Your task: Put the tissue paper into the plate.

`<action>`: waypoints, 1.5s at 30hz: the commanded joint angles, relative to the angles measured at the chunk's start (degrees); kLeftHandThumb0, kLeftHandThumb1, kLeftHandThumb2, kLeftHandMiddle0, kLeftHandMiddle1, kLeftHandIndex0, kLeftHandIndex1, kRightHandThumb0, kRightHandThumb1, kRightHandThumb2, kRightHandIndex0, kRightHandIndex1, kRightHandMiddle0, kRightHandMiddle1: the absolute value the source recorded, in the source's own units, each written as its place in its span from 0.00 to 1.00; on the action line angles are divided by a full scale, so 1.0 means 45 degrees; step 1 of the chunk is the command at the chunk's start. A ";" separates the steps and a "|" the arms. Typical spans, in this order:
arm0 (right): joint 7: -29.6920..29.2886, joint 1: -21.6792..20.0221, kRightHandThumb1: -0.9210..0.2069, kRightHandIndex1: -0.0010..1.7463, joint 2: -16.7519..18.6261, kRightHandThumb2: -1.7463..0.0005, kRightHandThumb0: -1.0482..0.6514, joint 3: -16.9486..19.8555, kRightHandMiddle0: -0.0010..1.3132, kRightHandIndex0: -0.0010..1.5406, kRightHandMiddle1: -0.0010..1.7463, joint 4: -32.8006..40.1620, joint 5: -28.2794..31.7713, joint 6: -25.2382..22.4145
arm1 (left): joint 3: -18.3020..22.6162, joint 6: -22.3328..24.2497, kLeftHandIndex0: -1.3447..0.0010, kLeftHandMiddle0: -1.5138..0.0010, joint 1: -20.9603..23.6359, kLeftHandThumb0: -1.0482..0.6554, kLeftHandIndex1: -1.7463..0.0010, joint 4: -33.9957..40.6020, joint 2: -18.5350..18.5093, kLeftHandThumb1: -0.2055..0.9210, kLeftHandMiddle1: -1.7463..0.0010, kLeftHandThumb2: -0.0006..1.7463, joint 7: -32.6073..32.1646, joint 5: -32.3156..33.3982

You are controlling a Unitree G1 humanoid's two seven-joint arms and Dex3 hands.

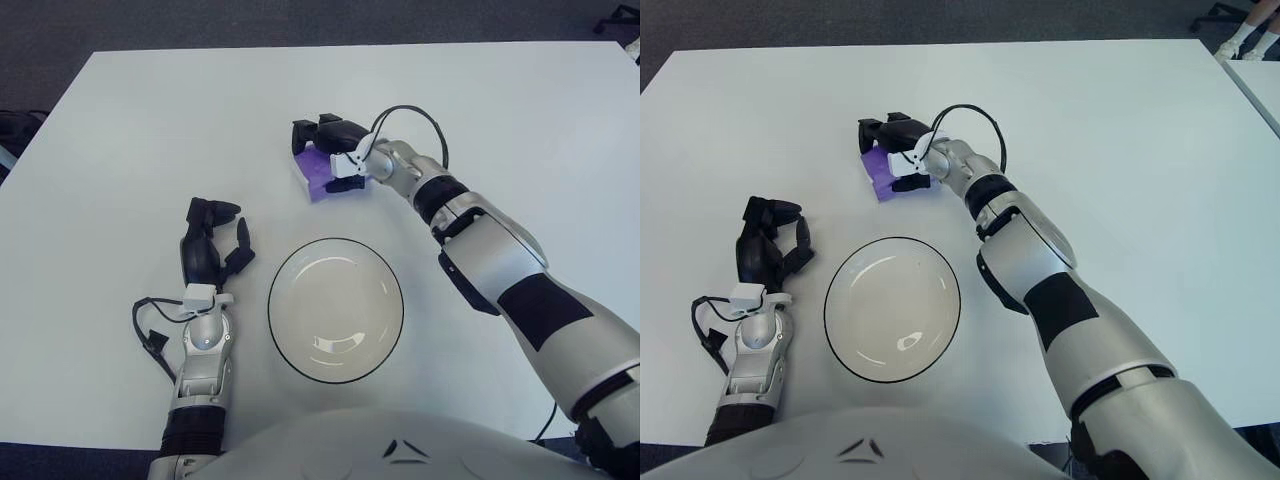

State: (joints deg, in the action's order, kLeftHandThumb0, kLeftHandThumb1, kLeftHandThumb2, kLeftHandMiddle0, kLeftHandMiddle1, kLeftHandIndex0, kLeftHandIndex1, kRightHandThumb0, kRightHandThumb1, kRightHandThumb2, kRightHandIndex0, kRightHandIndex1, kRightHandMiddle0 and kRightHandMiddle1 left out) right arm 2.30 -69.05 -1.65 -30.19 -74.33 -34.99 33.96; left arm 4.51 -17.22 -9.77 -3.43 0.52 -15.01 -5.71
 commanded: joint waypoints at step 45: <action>0.3753 0.2965 0.87 1.00 -0.2550 0.00 0.62 0.1931 0.52 0.57 1.00 0.6822 0.6021 0.5870 | 0.0015 0.0287 0.71 0.62 -0.0957 0.38 0.00 -0.1770 0.0137 0.71 0.00 0.56 -0.0057 -0.0123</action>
State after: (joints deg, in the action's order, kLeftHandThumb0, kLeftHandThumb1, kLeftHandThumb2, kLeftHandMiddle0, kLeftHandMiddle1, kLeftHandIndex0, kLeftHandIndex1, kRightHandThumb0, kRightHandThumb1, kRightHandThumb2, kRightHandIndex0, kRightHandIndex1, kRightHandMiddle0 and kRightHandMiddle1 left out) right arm 11.14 -60.71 -11.68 -19.82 -50.37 -16.21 58.81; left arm 4.84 -17.64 -9.75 -3.44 0.50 -15.35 -5.33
